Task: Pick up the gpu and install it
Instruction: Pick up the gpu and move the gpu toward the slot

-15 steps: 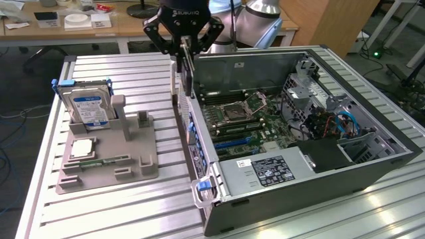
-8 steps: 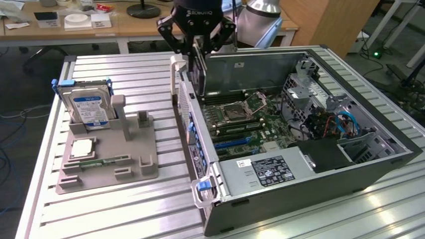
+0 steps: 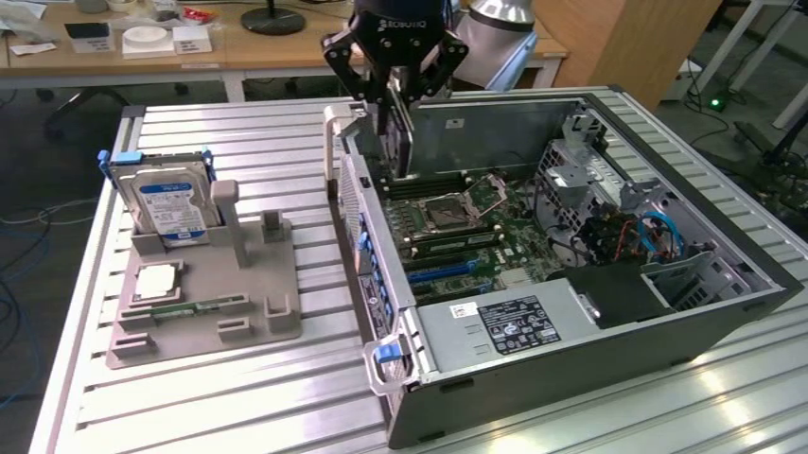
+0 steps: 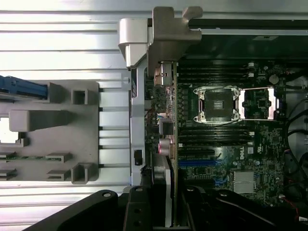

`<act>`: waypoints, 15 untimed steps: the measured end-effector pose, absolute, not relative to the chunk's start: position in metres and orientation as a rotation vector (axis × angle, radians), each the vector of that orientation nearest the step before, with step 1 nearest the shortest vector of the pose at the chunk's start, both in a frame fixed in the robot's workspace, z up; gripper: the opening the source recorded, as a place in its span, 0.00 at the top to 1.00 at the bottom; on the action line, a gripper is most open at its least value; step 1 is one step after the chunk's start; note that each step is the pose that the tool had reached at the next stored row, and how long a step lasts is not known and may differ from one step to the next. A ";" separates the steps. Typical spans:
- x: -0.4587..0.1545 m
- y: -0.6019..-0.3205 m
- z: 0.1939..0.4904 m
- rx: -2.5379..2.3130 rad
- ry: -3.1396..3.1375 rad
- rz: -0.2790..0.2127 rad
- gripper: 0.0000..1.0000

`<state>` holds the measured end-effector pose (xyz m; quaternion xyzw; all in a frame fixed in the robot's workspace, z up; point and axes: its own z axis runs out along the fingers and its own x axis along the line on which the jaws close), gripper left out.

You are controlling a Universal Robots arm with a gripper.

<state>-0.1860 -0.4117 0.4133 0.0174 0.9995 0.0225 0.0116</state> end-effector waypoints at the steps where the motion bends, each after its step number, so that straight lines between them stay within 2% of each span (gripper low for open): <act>1: -0.184 -0.412 0.413 0.054 3.117 0.070 0.72; 15: -0.139 -0.412 0.413 0.054 3.117 0.070 0.72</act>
